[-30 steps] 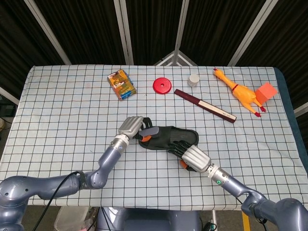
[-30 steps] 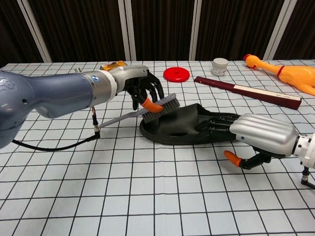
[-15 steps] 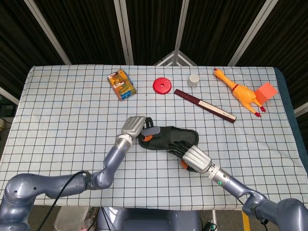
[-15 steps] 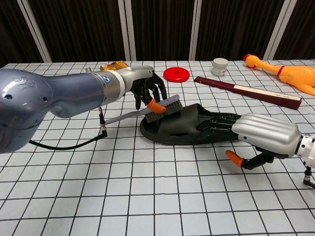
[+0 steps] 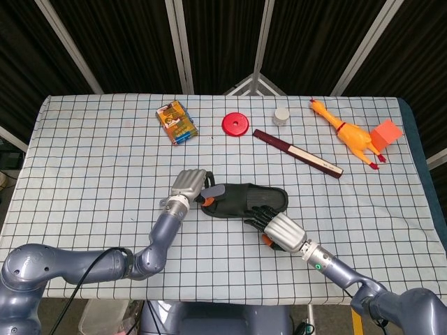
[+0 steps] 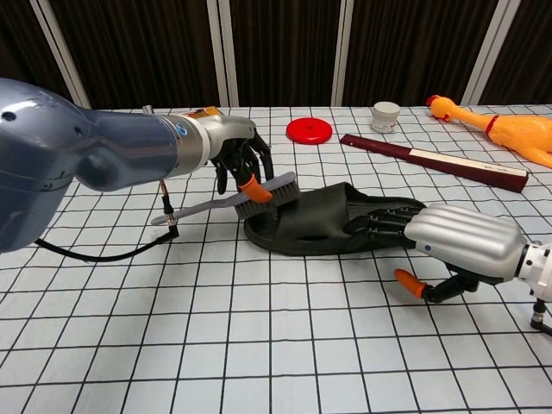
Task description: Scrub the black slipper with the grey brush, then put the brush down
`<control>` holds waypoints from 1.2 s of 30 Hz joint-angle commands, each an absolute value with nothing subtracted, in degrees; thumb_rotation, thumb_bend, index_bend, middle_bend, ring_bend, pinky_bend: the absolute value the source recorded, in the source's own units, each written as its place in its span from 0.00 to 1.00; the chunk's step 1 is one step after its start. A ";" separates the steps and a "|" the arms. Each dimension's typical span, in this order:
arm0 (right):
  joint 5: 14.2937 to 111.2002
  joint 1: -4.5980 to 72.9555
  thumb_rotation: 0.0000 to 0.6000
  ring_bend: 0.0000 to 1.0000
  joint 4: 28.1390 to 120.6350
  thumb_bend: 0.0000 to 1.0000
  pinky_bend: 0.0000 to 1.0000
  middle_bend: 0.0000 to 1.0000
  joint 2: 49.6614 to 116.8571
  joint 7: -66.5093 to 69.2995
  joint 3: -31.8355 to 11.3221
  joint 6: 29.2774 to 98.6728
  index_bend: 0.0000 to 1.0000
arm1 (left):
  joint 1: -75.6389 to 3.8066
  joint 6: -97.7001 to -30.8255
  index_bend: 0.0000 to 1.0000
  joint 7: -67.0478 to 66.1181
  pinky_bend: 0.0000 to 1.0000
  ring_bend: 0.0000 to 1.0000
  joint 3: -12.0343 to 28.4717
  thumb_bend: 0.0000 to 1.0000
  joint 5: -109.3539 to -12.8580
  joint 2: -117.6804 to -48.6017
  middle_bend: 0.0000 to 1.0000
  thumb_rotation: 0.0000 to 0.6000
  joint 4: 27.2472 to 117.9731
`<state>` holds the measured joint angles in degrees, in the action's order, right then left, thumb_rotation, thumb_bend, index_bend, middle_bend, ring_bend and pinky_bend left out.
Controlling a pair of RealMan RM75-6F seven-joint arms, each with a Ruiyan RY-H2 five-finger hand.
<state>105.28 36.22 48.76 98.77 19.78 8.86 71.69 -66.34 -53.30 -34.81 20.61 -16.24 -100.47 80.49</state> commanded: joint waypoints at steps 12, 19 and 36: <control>104.58 36.02 1.00 0.10 50.73 0.69 0.16 0.14 97.33 18.09 8.87 71.78 0.19 | -67.22 -48.99 0.67 -24.13 0.52 0.50 23.37 0.55 -26.38 -108.60 0.65 1.00 69.39; 104.34 36.08 1.00 0.10 51.48 0.69 0.16 0.14 96.67 17.58 8.81 71.69 0.19 | -66.61 -50.03 0.67 -21.34 0.52 0.50 23.24 0.55 -31.77 -109.68 0.65 1.00 68.70; 104.26 36.01 1.00 0.10 51.95 0.69 0.16 0.14 96.64 17.15 8.91 71.94 0.19 | -73.49 -54.70 0.68 -45.95 0.54 0.51 22.51 0.55 1.08 -101.52 0.65 1.00 78.49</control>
<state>104.23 36.02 51.89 96.65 17.22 8.90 71.89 -71.17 -52.23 -41.88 21.82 -3.49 -103.74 75.45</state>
